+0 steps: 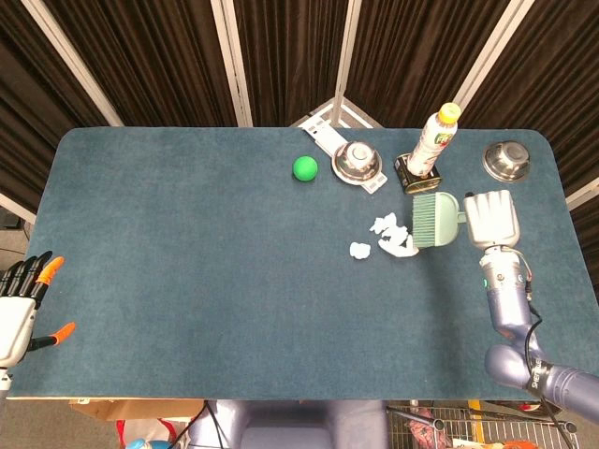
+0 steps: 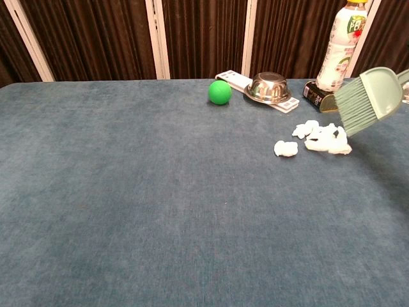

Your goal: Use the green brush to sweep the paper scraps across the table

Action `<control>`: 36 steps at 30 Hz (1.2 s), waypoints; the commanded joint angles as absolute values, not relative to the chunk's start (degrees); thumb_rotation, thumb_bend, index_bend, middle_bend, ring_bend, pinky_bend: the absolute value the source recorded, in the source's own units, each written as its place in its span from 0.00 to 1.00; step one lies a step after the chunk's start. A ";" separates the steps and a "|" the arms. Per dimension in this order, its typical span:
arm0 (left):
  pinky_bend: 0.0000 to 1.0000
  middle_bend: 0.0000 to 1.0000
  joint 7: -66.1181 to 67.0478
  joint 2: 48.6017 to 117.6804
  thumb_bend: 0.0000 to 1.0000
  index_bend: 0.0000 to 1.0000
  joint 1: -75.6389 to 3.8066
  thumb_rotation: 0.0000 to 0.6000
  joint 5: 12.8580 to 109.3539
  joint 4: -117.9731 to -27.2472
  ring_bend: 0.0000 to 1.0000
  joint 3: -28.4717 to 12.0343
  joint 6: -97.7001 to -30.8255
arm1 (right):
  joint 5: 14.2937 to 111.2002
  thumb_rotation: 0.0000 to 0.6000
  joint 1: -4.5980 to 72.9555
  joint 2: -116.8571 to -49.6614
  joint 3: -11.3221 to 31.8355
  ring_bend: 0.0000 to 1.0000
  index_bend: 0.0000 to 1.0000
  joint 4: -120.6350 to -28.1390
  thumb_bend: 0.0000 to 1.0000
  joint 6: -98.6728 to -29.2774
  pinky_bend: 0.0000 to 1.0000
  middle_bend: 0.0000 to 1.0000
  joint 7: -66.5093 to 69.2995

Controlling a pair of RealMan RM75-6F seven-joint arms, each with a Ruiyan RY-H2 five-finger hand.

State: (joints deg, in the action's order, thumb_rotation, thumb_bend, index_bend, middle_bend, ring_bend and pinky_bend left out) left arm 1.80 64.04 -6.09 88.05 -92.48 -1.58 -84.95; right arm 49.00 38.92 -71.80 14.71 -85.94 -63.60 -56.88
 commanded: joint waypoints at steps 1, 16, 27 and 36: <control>0.00 0.00 1.88 64.12 0.00 0.00 -6.18 1.00 88.19 -92.49 0.00 -1.56 -84.89 | 51.53 1.00 39.61 -69.19 14.79 0.95 0.76 -93.67 0.62 -64.82 0.88 0.93 -57.12; 0.00 0.00 0.44 63.79 0.00 0.00 -6.53 1.00 87.20 -92.37 0.00 -1.83 -83.94 | 51.72 1.00 46.13 -79.08 11.09 0.95 0.76 -94.79 0.62 -63.03 0.88 0.93 -64.53; 0.00 0.00 -0.43 63.38 0.00 0.00 -6.55 1.00 86.27 -92.50 0.00 -1.92 -83.33 | 49.96 1.00 47.62 -82.31 9.29 0.95 0.76 -86.40 0.62 -60.65 0.88 0.93 -63.21; 0.00 0.00 -0.25 63.41 0.00 0.00 -6.56 1.00 86.34 -92.69 0.00 -2.00 -83.53 | 47.74 1.00 47.16 -81.74 8.12 0.95 0.77 -77.72 0.62 -61.94 0.88 0.93 -64.78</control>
State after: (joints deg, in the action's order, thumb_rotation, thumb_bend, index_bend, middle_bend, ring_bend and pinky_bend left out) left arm -0.27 63.41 -6.58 86.34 -92.66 -2.01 -83.51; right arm 48.52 47.41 -82.14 8.42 -79.35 -61.13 -64.08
